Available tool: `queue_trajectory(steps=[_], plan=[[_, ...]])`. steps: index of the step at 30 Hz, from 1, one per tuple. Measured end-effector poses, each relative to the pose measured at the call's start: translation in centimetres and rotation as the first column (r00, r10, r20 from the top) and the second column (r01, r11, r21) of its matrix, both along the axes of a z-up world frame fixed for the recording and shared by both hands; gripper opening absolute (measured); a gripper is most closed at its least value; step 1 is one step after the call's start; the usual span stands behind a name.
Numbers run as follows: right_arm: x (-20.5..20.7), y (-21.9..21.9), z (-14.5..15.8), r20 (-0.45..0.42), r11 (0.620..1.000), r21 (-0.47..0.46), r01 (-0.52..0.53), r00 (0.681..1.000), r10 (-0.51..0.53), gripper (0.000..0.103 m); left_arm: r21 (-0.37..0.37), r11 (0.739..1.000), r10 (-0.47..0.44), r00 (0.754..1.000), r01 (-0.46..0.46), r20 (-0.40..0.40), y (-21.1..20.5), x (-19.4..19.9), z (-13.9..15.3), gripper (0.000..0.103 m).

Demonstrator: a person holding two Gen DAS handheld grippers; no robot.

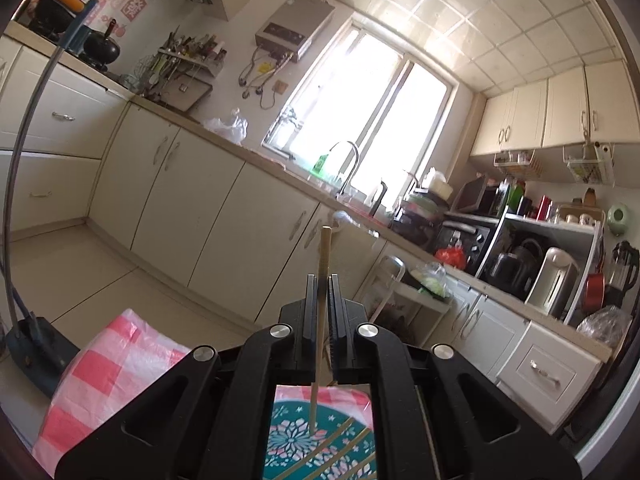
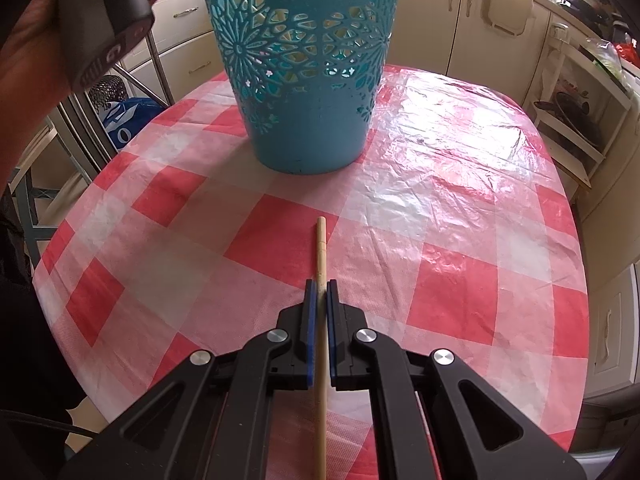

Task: Organize utensils
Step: 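Lift the stick over the teal basket and open the left gripper, then carry the held stick over the teal basket and open the right gripper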

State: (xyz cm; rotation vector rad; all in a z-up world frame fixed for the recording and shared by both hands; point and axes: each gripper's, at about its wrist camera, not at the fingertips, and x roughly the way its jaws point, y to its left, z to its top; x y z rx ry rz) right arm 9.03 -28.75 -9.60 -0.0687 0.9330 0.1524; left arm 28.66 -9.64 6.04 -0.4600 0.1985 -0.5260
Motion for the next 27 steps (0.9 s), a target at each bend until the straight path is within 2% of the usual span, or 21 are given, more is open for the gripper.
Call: queue_trajectory(steps=[5,9,11,12,13,14,23,24,26,27], plan=[[-0.1,-0.2,0.1,-0.007,1.0,0.002,0.005,1.0,-0.005,0.006,0.092,0.995,-0.024,0.999,0.027,-0.024,-1.2,-0.6,-1.0,0.004],[-0.2,-0.5,0.1,-0.012,1.0,0.01,0.007,1.0,-0.007,0.006,0.194,0.979,-0.049,0.997,0.061,-0.066,-1.9,-1.3,-1.7,0.006],[-0.2,-0.7,0.1,-0.019,1.0,0.026,0.003,1.0,-0.002,0.01,0.219,0.973,-0.051,0.995,0.068,-0.083,-1.6,-2.0,-2.1,0.014],[-0.2,-1.0,0.2,-0.022,0.999,0.043,0.007,1.0,-0.006,0.013,0.229,0.971,-0.044,0.995,0.065,-0.095,-1.2,-2.6,-2.2,0.026],[-0.2,-1.4,0.2,-0.025,0.998,0.061,0.015,1.0,-0.014,0.023,0.233,0.971,-0.036,0.994,0.059,-0.102,-0.8,-2.9,-2.3,0.04],[-0.3,-1.7,0.2,-0.027,0.997,0.073,0.019,0.999,-0.017,0.026,0.233,0.971,-0.025,0.994,0.05,-0.108,-0.1,-3.6,-2.5,0.044],[-0.3,-1.1,0.2,-0.02,1.0,0.022,0.017,1.0,-0.017,0.026,0.211,0.976,-0.009,0.98,0.052,-0.2,5.2,-7.9,-4.1,0.052],[-0.2,-0.8,0.2,-0.018,1.0,0.009,0.011,1.0,-0.011,0.026,0.208,0.977,-0.007,0.978,0.051,-0.209,5.6,-8.1,-4.3,0.053],[-0.3,0.0,0.2,-0.012,0.999,-0.029,-0.026,1.0,0.026,0.016,0.21,0.976,-0.007,0.975,0.055,-0.223,5.9,-8.3,-4.5,0.053],[-0.3,0.3,0.1,-0.016,0.999,-0.03,-0.039,0.999,0.038,0.005,0.216,0.975,-0.008,0.974,0.058,-0.225,5.9,-8.3,-4.5,0.053]])
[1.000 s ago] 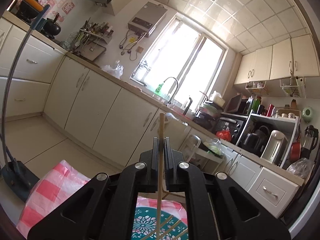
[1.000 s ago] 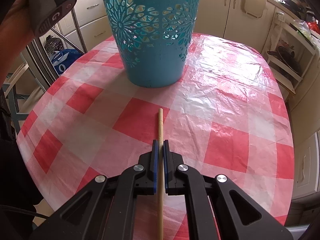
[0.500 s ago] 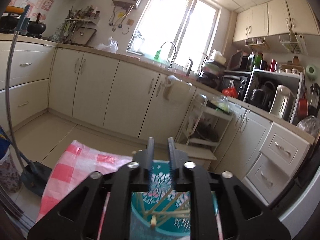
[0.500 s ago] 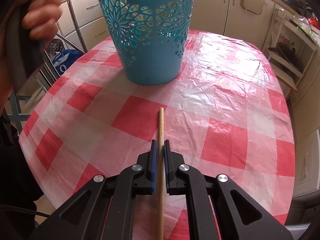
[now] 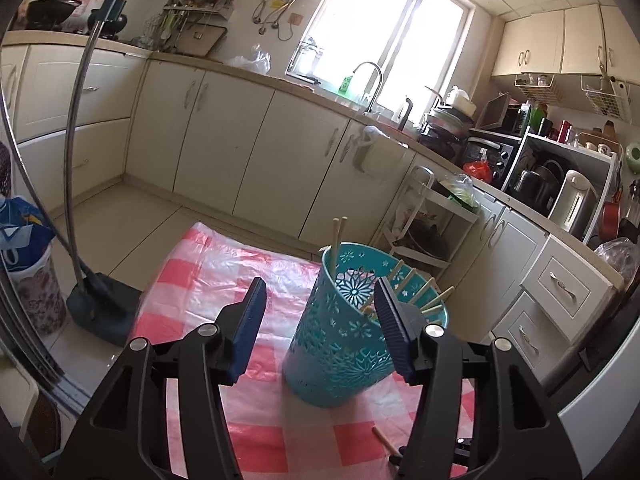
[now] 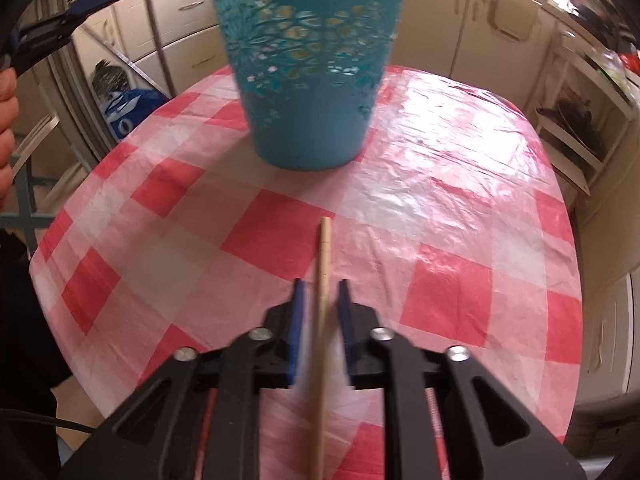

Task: Organize utensils
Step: 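Carry the held stick over the teal basket and open the right gripper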

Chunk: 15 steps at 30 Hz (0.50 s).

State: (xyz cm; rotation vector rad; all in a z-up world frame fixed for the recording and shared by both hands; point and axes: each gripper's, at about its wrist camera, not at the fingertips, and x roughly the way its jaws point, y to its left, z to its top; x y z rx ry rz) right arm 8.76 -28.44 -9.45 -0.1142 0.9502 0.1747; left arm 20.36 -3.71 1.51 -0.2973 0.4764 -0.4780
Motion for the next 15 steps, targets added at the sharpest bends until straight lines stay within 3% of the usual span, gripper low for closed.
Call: queue_trajectory(steps=[2,3,5,7,8,10,11,13,15], plan=[[0.0,0.2,0.3,0.001,1.0,-0.022,-0.007,1.0,0.007,0.005,0.017,1.0,0.001,1.0,-0.001,0.01,0.0,-0.3,0.0,0.053],[0.0,-0.2,1.0,0.018,1.0,0.022,0.002,1.0,-0.003,0.005,0.021,1.0,0.002,1.0,-0.002,0.015,-0.1,-0.4,0.2,0.053],[-0.1,-2.0,3.8,0.09,0.982,0.185,0.035,0.995,-0.052,0.005,0.027,1.0,0.006,0.999,-0.007,0.033,0.1,-0.9,0.5,0.054],[-0.9,-4.2,7.1,0.22,0.922,0.386,0.019,0.969,-0.111,0.005,0.03,0.999,0.033,0.998,-0.035,0.059,0.3,-1.3,1.1,0.056],[-1.4,-5.1,8.6,0.285,0.888,0.46,0.007,0.946,-0.155,0.006,0.03,0.998,0.06,0.994,-0.063,0.087,0.5,-1.9,1.4,0.056],[-2.3,-7.1,11.5,0.413,0.773,0.633,-0.039,0.862,-0.294,0.006,0.01,0.993,0.118,0.98,-0.121,0.158,0.9,-3.3,2.3,0.061],[-2.7,-7.8,12.6,0.463,0.706,0.704,-0.07,0.799,-0.383,0.006,-0.004,0.991,0.135,0.973,-0.137,0.185,0.9,-3.7,3.0,0.062],[-2.9,-8.1,13.8,0.507,0.613,0.778,-0.14,0.716,-0.48,0.006,-0.025,0.987,0.16,0.959,-0.158,0.235,0.9,-4.8,3.6,0.067],[-2.1,-7.6,14.4,0.52,0.561,0.809,-0.177,0.661,-0.541,0.006,-0.033,0.984,0.176,0.944,-0.174,0.28,0.8,-5.6,4.2,0.068]])
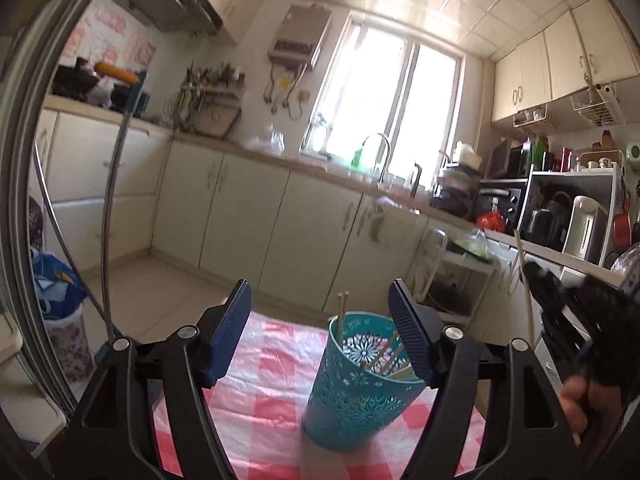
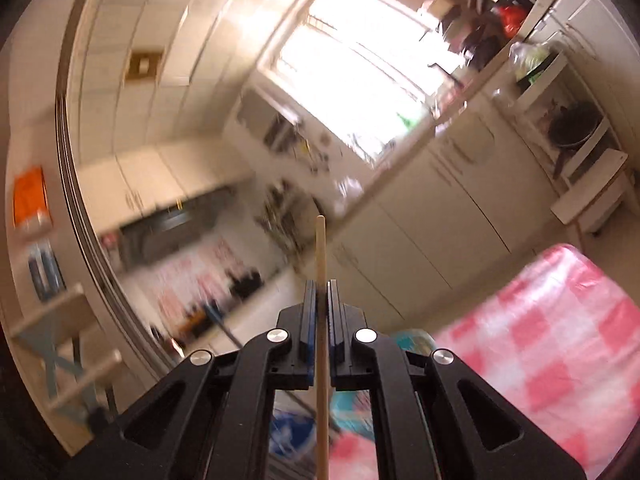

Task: Organize utensils
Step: 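Carry the held stick over the teal basket and open the right gripper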

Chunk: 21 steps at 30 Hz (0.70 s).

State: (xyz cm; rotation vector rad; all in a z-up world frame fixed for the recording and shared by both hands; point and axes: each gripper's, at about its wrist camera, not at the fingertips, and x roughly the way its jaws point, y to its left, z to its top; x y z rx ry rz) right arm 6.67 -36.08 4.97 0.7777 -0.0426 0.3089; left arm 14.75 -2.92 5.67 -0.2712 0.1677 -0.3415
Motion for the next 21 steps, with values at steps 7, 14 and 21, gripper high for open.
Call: queue_trajectory(steps=[7,14,21], plan=[[4.2,-0.7,-1.6,0.059,0.968,0.214,0.128,0.988,-0.144,0.006,-0.019,0.999,0.036,0.999,-0.035,0.026,0.5,-0.3,0.6,0.068],[8.2,-1.0,-3.4,-0.029,0.961,0.147,0.235,0.972,-0.234,0.006,-0.02,1.0,0.025,0.998,-0.024,0.062,-0.7,0.8,1.8,0.069],[9.6,3.3,-3.4,-0.115,0.978,-0.124,0.17,0.976,-0.184,0.006,-0.028,1.0,0.016,0.999,-0.015,0.034,-1.7,1.3,1.5,0.071]])
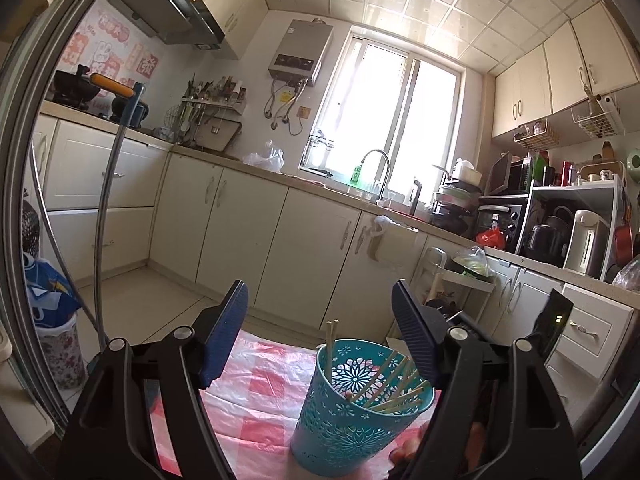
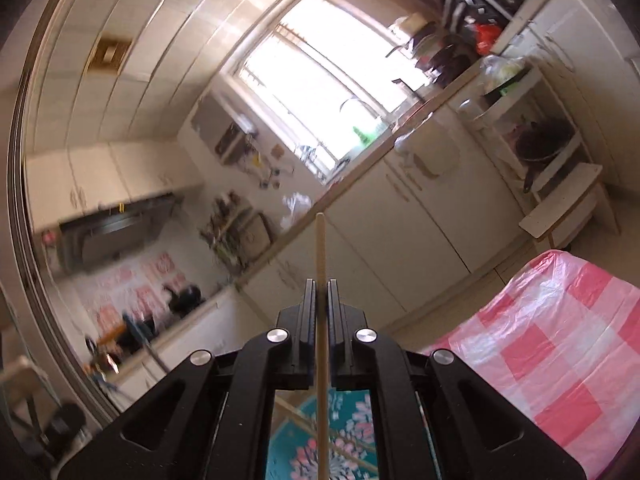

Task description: Organize utensils

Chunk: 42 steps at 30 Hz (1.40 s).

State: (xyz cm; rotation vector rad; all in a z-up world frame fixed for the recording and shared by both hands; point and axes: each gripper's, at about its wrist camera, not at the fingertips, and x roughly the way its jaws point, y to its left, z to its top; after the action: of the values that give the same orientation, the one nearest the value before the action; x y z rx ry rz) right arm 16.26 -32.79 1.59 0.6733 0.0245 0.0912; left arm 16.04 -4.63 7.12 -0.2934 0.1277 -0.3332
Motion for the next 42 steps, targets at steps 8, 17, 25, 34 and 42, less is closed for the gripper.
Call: queue_trajectory(steps=[8,17,25,34,42], plan=[[-2.3,3.6,0.2,-0.135,0.951,-0.249,-0.182,0.979,0.152,0.024,0.046,0.999,-0.001,1.0,0.002,-0.024,-0.5,-0.3,-0.4,0.078],[-11.0,2.4,0.8,-0.371,0.959,-0.265,-0.105,0.929,-0.001,0.095,0.182,0.983,-0.013,0.989,0.04,-0.147,0.1,-4.7,0.1,0.095],[-17.8,5.3,0.5,-0.515,0.904,-0.425,-0.055,0.836,-0.191,0.096,0.312,0.95,0.056,0.97,0.022,-0.237,3.2,-11.8,0.8,0.095],[-28.9,8.3,1.3,-0.555,0.879,-0.462,-0.119,0.812,-0.181,0.096,0.401,0.916,0.113,0.946,0.019,-0.305,5.2,-19.2,2.4,0.095],[-36.3,9.5,1.6,-0.58,0.916,-0.342,-0.208,0.814,-0.031,0.096,0.461,0.877,0.053,0.927,0.134,-0.371,5.5,-24.7,3.3,0.095]])
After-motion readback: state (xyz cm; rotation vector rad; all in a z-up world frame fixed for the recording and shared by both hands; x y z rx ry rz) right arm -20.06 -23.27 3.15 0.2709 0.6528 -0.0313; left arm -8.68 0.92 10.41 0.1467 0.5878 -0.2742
